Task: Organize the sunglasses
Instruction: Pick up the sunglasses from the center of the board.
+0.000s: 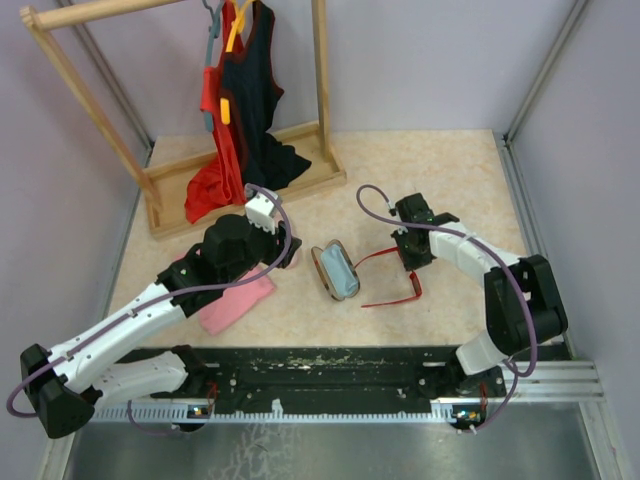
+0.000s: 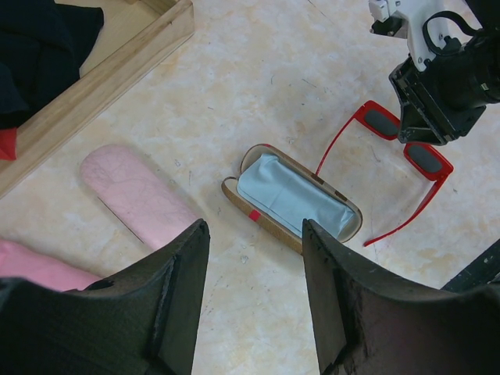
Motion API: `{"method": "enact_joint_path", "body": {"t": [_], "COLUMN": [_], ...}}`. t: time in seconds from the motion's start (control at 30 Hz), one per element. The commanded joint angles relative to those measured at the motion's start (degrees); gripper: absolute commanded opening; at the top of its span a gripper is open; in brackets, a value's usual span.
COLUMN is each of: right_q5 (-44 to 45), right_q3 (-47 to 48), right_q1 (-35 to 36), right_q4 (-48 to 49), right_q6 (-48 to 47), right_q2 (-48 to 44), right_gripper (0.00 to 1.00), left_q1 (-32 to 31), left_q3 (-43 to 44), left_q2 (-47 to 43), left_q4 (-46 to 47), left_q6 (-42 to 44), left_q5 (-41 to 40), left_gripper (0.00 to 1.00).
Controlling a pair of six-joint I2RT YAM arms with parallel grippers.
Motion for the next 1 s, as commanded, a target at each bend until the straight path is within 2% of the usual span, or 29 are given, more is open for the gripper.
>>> {"method": "enact_joint_path", "body": {"t": [0.0,0.5,0.97], "right_q5": [-0.1,0.3,0.1], "right_q3": [1.3,1.1,1.1], "right_q1": [-0.3,-0.3,-0.3], "right_q4": [0.9,-0.6,-0.1], "right_q6": [-0.2,-0.1,-0.2], "right_q2": [0.3,0.5,0.8], "right_gripper": [0.20,0.19,0.08], "left_q1": [-0.2,-0.2,-0.2], "left_q3": [-0.1,0.2,0.0], "left_q2": [-0.4,0.1,-0.1], "left_q4": [0.3,0.3,0.2], "left_q6": [-0.3,-0.4,-0.3], "left_q5": [0.5,1.1,1.0], "left_gripper": [0.57,0.57,0.57]}}
